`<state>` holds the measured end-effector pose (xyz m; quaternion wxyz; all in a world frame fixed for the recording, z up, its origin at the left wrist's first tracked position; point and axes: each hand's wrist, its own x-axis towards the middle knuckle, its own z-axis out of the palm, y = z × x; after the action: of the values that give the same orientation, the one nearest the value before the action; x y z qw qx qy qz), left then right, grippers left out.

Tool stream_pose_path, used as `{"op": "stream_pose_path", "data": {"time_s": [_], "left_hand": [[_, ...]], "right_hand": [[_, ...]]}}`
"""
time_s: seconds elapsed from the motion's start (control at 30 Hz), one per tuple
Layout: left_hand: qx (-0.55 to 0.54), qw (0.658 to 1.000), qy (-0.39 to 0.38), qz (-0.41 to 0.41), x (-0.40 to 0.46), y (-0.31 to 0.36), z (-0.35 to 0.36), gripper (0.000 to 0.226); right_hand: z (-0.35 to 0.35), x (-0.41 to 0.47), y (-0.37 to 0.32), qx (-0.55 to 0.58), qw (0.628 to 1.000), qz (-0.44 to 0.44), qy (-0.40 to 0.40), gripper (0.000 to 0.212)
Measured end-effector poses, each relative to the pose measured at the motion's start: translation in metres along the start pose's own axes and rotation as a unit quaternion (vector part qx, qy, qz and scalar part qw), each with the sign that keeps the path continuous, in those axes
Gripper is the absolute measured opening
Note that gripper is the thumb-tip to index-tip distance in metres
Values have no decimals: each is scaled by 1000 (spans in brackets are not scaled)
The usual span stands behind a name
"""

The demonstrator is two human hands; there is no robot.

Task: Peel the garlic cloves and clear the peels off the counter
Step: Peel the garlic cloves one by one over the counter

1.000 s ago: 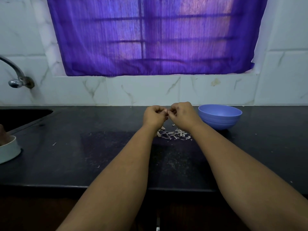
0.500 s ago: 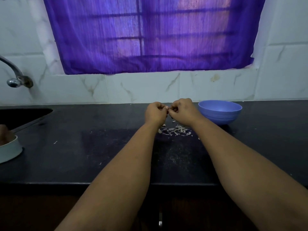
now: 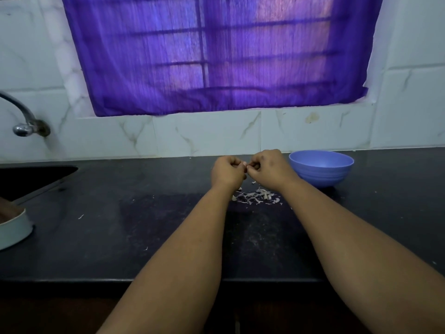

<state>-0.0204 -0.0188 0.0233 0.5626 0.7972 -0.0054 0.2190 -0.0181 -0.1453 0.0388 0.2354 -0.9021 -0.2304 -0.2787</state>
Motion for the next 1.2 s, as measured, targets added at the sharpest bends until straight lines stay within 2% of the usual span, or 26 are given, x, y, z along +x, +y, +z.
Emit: {"op": "stream_pose_path", "data": {"time_s": [0.13, 0.37, 0.53, 0.73, 1.2], "left_hand": [[28, 1000, 2, 11, 1, 1, 1, 20], [-3, 1000, 14, 4, 0, 1, 1, 18], [38, 999, 12, 16, 1, -2, 1, 14], [26, 999, 18, -3, -1, 1, 0, 12], [2, 1000, 6, -17, 1, 0, 0, 20]], "right_hand": [[0, 1, -2, -25, 1000, 5, 4, 24], [0, 2, -1, 3, 1000, 15, 13, 23], [0, 1, -3, -17, 1000, 26, 5, 24], [-1, 0, -3, 5, 999, 29, 19, 26], [3, 2, -4, -29, 999, 32, 9, 22]]}}
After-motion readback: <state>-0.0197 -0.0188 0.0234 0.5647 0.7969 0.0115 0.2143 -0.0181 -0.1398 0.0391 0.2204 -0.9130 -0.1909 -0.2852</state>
